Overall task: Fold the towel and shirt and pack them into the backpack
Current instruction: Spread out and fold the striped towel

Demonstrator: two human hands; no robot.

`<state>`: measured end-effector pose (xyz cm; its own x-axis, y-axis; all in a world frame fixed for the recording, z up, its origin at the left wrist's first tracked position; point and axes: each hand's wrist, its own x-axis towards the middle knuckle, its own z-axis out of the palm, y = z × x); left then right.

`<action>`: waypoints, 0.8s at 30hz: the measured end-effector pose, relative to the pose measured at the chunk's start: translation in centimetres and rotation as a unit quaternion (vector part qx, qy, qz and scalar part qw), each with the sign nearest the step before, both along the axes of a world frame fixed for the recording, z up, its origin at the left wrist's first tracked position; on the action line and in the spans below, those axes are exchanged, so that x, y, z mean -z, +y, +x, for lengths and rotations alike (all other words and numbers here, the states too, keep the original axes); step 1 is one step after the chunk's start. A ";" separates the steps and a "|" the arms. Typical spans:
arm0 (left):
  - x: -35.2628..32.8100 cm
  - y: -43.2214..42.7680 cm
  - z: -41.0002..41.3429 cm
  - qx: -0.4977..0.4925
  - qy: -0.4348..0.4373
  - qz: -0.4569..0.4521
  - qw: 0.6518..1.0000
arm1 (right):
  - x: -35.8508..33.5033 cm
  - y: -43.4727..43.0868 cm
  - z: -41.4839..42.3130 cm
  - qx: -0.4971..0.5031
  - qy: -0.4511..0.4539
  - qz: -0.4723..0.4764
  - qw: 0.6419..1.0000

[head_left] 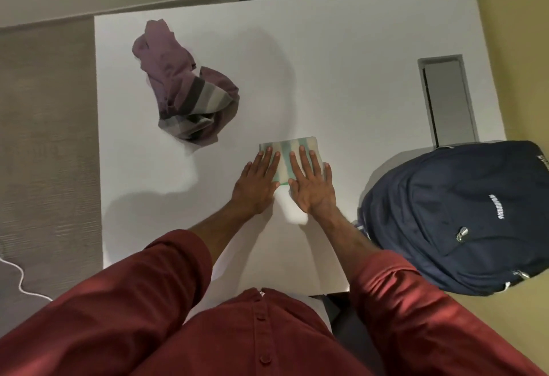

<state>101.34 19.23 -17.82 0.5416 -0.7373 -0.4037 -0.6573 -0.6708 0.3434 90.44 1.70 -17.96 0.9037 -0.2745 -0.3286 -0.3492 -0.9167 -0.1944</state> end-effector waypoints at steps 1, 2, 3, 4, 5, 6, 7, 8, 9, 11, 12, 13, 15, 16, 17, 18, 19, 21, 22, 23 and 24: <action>0.0 -1.2 0.2 -0.001 -0.001 0.000 1.000 | 0.0 -1.1 0.2 0.000 0.001 -0.001 1.000; 0.0 -2.3 0.3 -0.003 -0.001 -0.001 1.000 | 0.0 -2.0 0.4 0.001 0.004 -0.002 1.000; 0.1 -3.5 0.5 -0.005 0.000 -0.002 1.000 | 0.1 -3.1 0.6 0.003 0.008 -0.002 1.000; 0.2 -4.6 0.7 -0.006 0.001 -0.002 1.000 | 0.2 -4.1 0.9 0.005 0.011 -0.004 1.000; 0.2 -5.6 1.0 -0.004 -0.001 -0.003 1.000 | 0.3 -5.2 1.2 0.006 0.012 -0.005 1.000; 0.4 -6.6 1.2 -0.002 -0.002 -0.005 1.000 | 0.4 -6.2 1.4 0.007 0.014 -0.003 1.000; 0.5 -7.7 1.5 -0.003 -0.005 -0.007 1.000 | 0.5 -7.2 1.7 0.008 0.016 0.001 1.000; 0.7 -8.8 1.8 -0.003 -0.006 -0.008 1.000 | 0.5 -8.3 2.0 0.011 0.017 0.003 1.000; 0.9 -9.9 2.1 -0.004 -0.006 -0.010 1.000 | 0.5 -9.4 2.3 0.014 0.016 0.002 1.000; 1.1 -12.1 2.8 -0.001 -0.007 -0.014 1.000 | 0.5 -11.4 2.9 0.019 0.009 0.006 1.000; 1.2 -13.1 3.2 0.004 -0.011 -0.014 1.000 | 0.6 -12.4 3.1 0.021 0.005 0.007 1.000; 1.2 -14.0 3.7 0.010 -0.014 -0.014 1.000 | 0.6 -13.4 3.3 0.022 0.001 0.005 1.000; 1.2 -15.9 4.5 0.016 -0.012 -0.015 1.000 | 0.7 -15.1 3.7 0.027 -0.001 -0.001 1.000; 1.2 -16.8 4.7 0.018 -0.009 -0.017 1.000 | 0.8 -16.0 3.9 0.029 0.002 -0.001 1.000; 1.3 -17.6 4.9 0.019 -0.006 -0.020 1.000 | 0.8 -16.8 4.1 0.030 0.005 0.002 1.000; 1.4 -18.5 5.2 0.020 -0.002 -0.021 1.000 | 0.9 -17.6 4.2 0.031 0.008 0.005 0.999; 1.4 -19.3 5.4 0.022 0.004 -0.022 1.000 | 0.9 -18.5 4.4 0.032 0.009 0.008 0.999; 1.5 -20.9 5.8 0.027 0.014 -0.023 0.999 | 0.8 -20.2 4.8 0.031 0.010 0.012 0.999; 1.4 -21.6 6.0 0.030 0.021 -0.025 0.999 | 0.8 -21.1 4.9 0.029 0.010 0.012 0.999; 1.3 -22.3 6.2 0.031 0.027 -0.027 0.999 | 0.9 -21.8 5.0 0.027 0.011 0.012 1.000; 1.3 -22.8 6.4 0.031 0.033 -0.030 0.999 | 0.9 -22.5 5.0 0.025 0.010 0.012 1.000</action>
